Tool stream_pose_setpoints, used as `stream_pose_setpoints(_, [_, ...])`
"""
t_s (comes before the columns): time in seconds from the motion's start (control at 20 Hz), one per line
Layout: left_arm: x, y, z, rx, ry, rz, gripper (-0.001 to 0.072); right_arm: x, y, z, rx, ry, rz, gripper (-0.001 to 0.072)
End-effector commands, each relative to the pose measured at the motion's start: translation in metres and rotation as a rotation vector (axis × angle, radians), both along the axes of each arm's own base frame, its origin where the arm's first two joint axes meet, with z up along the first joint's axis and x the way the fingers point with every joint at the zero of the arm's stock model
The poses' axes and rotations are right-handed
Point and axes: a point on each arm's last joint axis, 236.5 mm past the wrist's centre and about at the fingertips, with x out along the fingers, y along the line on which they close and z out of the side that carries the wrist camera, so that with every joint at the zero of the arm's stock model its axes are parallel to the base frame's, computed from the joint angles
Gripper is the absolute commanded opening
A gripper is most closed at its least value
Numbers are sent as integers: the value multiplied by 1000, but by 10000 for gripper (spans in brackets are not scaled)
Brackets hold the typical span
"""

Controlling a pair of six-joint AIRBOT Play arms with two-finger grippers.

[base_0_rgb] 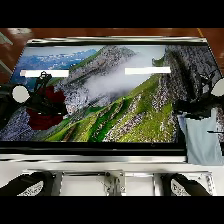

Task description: Fold the shirts.

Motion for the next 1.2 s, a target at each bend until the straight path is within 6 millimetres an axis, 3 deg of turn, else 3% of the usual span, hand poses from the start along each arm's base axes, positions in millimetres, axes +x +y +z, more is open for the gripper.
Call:
stream_pose_setpoints(0.0, [0, 0, 0, 0, 0, 0, 601, 0, 0, 0, 0, 1, 0, 591])
stream_pose_setpoints(0.55, [0, 0, 0, 0, 0, 0, 601, 0, 0, 0, 1, 1, 0, 591])
stream_pose_setpoints(0.8, [5, -2, 1, -9, -20, 3, 601, 25, -2, 5, -9, -109, -7, 589])
stream_pose_setpoints(0.9, [19, -4, 6, -23, -82, 12, 601, 27, -2, 6, -9, -116, -9, 589])
stream_pose_setpoints(1.15, [20, -9, 6, -45, -84, 15, 602, 33, 2, 7, 11, -140, -9, 589])
